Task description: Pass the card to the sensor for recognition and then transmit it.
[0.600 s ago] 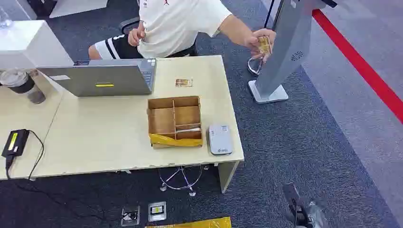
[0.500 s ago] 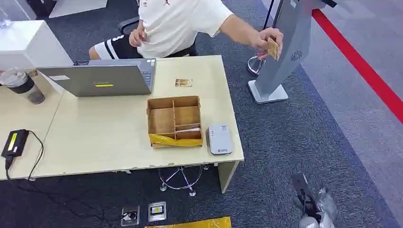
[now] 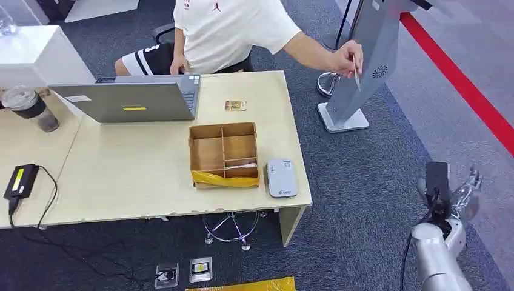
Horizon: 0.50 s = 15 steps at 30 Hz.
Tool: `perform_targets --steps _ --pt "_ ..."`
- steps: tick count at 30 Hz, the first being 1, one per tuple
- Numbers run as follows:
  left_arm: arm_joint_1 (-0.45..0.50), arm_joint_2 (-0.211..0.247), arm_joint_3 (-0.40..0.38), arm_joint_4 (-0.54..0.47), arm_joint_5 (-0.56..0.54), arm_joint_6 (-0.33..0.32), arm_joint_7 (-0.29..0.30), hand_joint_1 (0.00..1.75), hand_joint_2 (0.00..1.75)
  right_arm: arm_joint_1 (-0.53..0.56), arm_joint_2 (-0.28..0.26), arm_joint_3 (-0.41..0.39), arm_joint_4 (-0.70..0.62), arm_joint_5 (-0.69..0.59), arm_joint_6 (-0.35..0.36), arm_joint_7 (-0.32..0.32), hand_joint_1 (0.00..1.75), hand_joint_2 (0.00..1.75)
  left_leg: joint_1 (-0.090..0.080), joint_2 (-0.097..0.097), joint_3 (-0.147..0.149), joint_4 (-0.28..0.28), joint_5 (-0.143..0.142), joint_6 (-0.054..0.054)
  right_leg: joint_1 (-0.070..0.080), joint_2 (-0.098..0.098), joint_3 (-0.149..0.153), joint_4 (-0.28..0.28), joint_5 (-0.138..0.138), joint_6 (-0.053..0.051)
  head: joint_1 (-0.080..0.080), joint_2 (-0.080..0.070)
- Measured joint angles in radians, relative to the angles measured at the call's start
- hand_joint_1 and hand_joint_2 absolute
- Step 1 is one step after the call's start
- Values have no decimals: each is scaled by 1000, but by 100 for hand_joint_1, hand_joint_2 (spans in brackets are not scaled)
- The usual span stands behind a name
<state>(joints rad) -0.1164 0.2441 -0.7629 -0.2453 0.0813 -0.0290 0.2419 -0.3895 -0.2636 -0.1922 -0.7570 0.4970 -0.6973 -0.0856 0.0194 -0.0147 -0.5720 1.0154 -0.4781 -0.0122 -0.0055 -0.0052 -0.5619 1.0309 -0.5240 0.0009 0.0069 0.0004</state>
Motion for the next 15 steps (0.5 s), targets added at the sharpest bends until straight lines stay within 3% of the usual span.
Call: perform_targets --steps 3,6,11,15 --pt "0 3 0 0 0 -3 -2 0 175 24 6 -34 -220 35 -2 58 0 175 0 -1 0 0 0 0 0 0 0 0 0 0 0 0" --pt "1 6 0 0 -1 -5 -3 0 175 29 17 -43 -424 92 -4 49 0 175 0 -1 0 0 0 0 0 0 0 0 0 0 0 0" --pt "0 7 0 0 -13 -7 -13 0 175 18 87 -24 -796 446 -4 -86 0 175 1 0 1 0 0 0 1 0 0 1 -1 -1 -1 0" --pt "0 6 -1 0 -14 -8 -16 0 175 17 143 40 -987 482 -3 -111 0 175 1 -2 1 0 1 -1 2 -1 0 1 -1 -1 0 0"
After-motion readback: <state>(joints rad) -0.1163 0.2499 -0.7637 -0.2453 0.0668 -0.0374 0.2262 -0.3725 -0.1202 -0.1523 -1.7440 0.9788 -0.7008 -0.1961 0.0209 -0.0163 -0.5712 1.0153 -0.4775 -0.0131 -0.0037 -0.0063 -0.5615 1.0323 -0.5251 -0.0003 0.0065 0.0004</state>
